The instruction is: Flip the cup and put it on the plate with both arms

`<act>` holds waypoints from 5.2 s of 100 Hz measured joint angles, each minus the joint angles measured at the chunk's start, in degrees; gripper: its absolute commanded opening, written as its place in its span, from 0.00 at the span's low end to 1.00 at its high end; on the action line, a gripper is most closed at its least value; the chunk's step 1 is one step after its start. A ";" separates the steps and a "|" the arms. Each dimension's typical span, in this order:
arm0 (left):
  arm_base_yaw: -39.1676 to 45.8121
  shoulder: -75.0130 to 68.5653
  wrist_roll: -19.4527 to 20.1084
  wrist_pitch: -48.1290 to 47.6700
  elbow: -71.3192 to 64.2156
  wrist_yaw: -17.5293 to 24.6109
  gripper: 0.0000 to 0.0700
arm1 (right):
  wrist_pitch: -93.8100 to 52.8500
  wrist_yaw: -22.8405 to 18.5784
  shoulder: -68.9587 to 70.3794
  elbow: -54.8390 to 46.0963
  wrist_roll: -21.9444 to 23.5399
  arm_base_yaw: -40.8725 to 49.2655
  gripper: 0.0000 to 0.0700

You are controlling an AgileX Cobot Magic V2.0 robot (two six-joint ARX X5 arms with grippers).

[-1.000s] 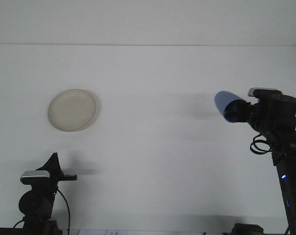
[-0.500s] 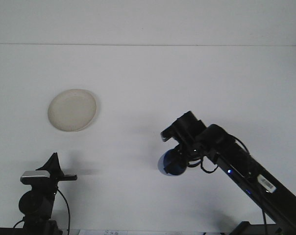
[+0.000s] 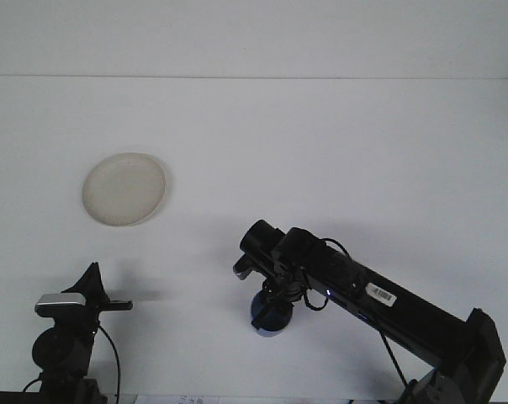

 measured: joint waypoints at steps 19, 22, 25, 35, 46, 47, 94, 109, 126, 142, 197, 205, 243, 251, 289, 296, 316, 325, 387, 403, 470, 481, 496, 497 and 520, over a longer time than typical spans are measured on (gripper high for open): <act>0.00 0.00 0.00 0.00 0.00 0.00 0.02 | 0.17 -0.17 -0.02 0.02 0.00 0.37 0.60; 0.00 0.00 0.00 0.00 0.00 0.00 0.02 | 0.17 -0.17 -0.09 0.04 0.00 0.37 0.60; 0.00 0.00 0.00 0.00 0.00 0.00 0.02 | 0.15 -0.15 -0.15 0.13 -0.04 0.37 0.60; 0.00 0.00 0.00 0.00 0.00 0.00 0.02 | 0.70 0.02 -1.70 0.33 -0.31 0.13 0.60; 0.00 0.00 0.00 0.00 0.00 0.00 0.02 | 1.88 1.88 -6.78 0.35 -0.72 -0.70 0.60; 0.00 0.00 0.00 0.00 0.00 0.00 0.02 | 1.95 2.14 -7.45 0.35 -0.74 -0.79 0.60; 0.00 0.00 0.00 0.00 0.00 0.00 0.02 | 17.55 15.02 -49.99 -12.76 0.57 -2.43 0.70; 0.00 0.00 -0.04 0.02 0.00 0.00 0.02 | 26.62 15.21 -65.70 -26.29 1.07 -2.43 0.70; 0.00 0.00 -5.44 0.02 0.00 0.00 0.02 | 30.62 15.17 -79.93 -37.35 1.33 -2.43 0.70; 0.00 0.00 -13.38 0.28 0.00 0.00 0.02 | 31.10 15.17 -84.96 -39.93 1.73 -2.43 0.70; -1.05 21.09 -23.76 -18.80 31.78 23.23 0.72 | 31.10 15.15 -85.11 -39.95 1.92 -2.43 0.70; -2.84 29.40 -20.06 -24.48 39.34 28.81 0.72 | 31.10 15.17 -85.11 -39.93 1.88 -2.43 0.70; -30.21 63.65 -8.85 -45.92 64.63 32.39 0.72 | 31.08 16.46 -85.11 -39.95 1.68 -2.43 0.70; -35.98 68.52 -8.48 -46.05 67.23 28.09 0.72 | 31.04 16.44 -85.11 -39.95 1.68 -2.43 0.70; -47.50 85.15 -9.40 -41.05 70.23 23.34 0.72 | 29.97 16.46 -85.11 -39.95 1.68 -2.43 0.70; -48.41 86.60 -9.64 -39.45 70.25 22.56 0.72 | 29.94 16.44 -85.11 -39.95 1.68 -2.43 0.70; -49.81 90.92 -9.84 -38.75 70.27 19.10 0.67 | 29.75 16.46 -85.11 -39.95 1.68 -2.43 0.70; -49.99 92.08 -9.84 -38.75 70.27 18.73 0.41 | 29.75 16.46 -85.11 -39.95 1.68 -2.43 0.70; -49.96 91.49 -7.37 -43.93 76.72 17.03 0.01 | 29.75 16.46 -85.11 -39.95 1.68 -2.43 0.70; -46.34 86.27 -3.54 -51.69 81.90 8.90 0.01 | 29.77 16.46 -85.11 -39.95 1.68 -2.43 0.70; 2.75 92.15 4.33 -45.62 86.64 0.55 0.01 | 29.31 16.39 -85.11 -39.95 1.95 -2.43 0.70; 4.59 96.45 4.33 -42.97 86.64 0.72 0.01 | 29.14 16.39 -85.11 -39.95 1.99 -2.43 0.70; 5.09 100.85 4.35 -39.28 86.66 0.79 0.01 | 28.59 16.37 -85.11 -39.95 2.38 -2.43 0.70; 5.09 101.09 4.35 -39.08 86.68 0.79 0.01 | 28.59 16.37 -85.11 -39.95 2.40 -2.43 0.70; 5.18 103.23 4.28 -37.33 86.88 0.94 0.05 | 28.57 16.37 -85.11 -39.95 2.43 -2.43 0.70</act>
